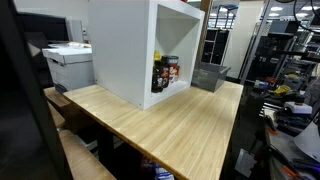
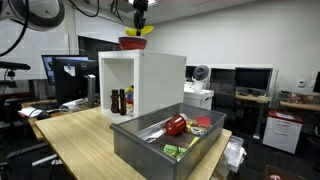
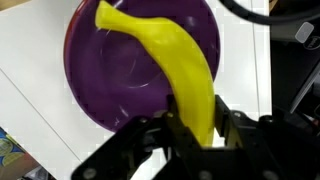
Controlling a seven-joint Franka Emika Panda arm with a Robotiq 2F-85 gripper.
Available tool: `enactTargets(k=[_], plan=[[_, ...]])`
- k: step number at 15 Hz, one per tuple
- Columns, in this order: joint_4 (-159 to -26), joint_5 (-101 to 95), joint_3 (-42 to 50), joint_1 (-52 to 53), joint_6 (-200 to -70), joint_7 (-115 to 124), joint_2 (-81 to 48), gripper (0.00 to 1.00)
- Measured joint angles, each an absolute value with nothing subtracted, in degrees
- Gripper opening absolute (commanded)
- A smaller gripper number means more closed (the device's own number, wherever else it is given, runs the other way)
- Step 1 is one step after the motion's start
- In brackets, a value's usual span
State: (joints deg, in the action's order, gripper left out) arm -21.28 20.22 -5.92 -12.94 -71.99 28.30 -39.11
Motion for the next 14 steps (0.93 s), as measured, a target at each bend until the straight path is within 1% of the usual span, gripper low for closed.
enactTargets(k=[1, 3, 4, 5, 7, 8, 10, 14], plan=[[-21.3, 20.2, -5.9, -12.9, -72.0, 28.3, -39.1, 0.6], [-21.3, 20.2, -5.9, -12.8, -72.0, 28.3, -39.1, 0.65], [-21.3, 20.2, -5.9, -12.8, -72.0, 28.3, -39.2, 0.75], [-21.3, 20.2, -5.9, -12.8, -72.0, 28.3, -39.2, 0.83], [-21.3, 20.2, -6.0, -12.7, -72.0, 28.3, -39.2, 0.94], [-21.3, 20.2, -6.0, -12.7, -72.0, 28.3, -39.2, 0.97], [-21.3, 20.2, -6.1, -12.6, -72.0, 28.3, -39.2, 1.0], [-21.2, 20.2, -6.2, -12.6, -72.1, 28.3, -39.2, 1.0]])
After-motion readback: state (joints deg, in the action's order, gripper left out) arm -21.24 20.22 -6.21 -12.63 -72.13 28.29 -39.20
